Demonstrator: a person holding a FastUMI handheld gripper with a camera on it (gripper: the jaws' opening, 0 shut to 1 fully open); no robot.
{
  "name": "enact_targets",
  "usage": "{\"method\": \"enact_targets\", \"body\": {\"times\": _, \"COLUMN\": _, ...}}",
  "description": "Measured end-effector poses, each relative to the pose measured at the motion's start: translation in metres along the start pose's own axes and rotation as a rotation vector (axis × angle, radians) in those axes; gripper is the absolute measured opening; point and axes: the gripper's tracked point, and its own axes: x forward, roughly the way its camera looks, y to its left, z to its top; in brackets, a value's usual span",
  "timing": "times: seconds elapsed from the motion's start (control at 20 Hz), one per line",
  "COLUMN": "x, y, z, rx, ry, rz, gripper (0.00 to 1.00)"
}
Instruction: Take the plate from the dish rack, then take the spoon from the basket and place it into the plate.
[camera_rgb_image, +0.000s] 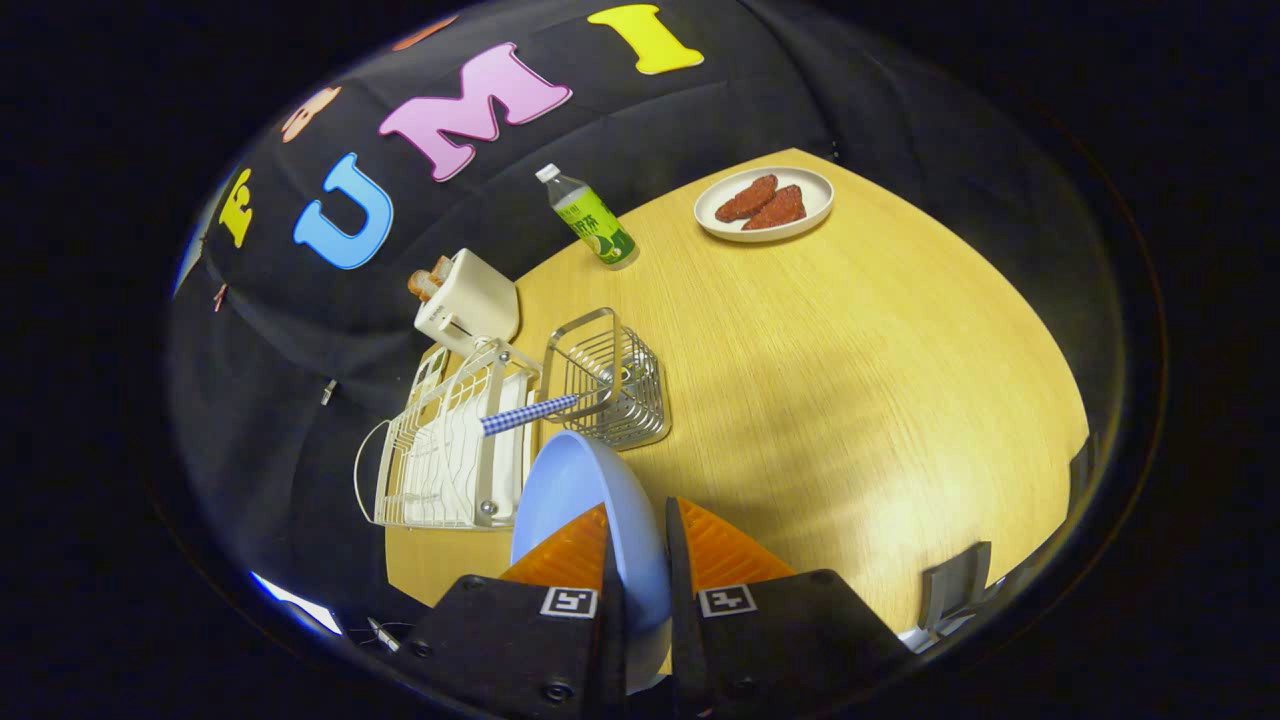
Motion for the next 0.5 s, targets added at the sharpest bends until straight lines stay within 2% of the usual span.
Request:
{"method": "enact_targets", "body": {"times": 0.25, "x": 0.035, "y": -0.017, "z": -0.012, "rx": -0.079, "ry": 0.061, "rz": 0.029, "gripper": 0.22}}
{"method": "enact_targets", "body": {"times": 0.4, "x": 0.045, "y": -0.014, "z": -0.014, "rx": -0.050, "ry": 0.082, "rz": 0.063, "gripper": 0.24}}
{"method": "enact_targets", "body": {"times": 0.5, "x": 0.039, "y": -0.024, "z": -0.006, "rx": -0.085, "ry": 0.053, "rz": 0.033, "gripper": 0.26}}
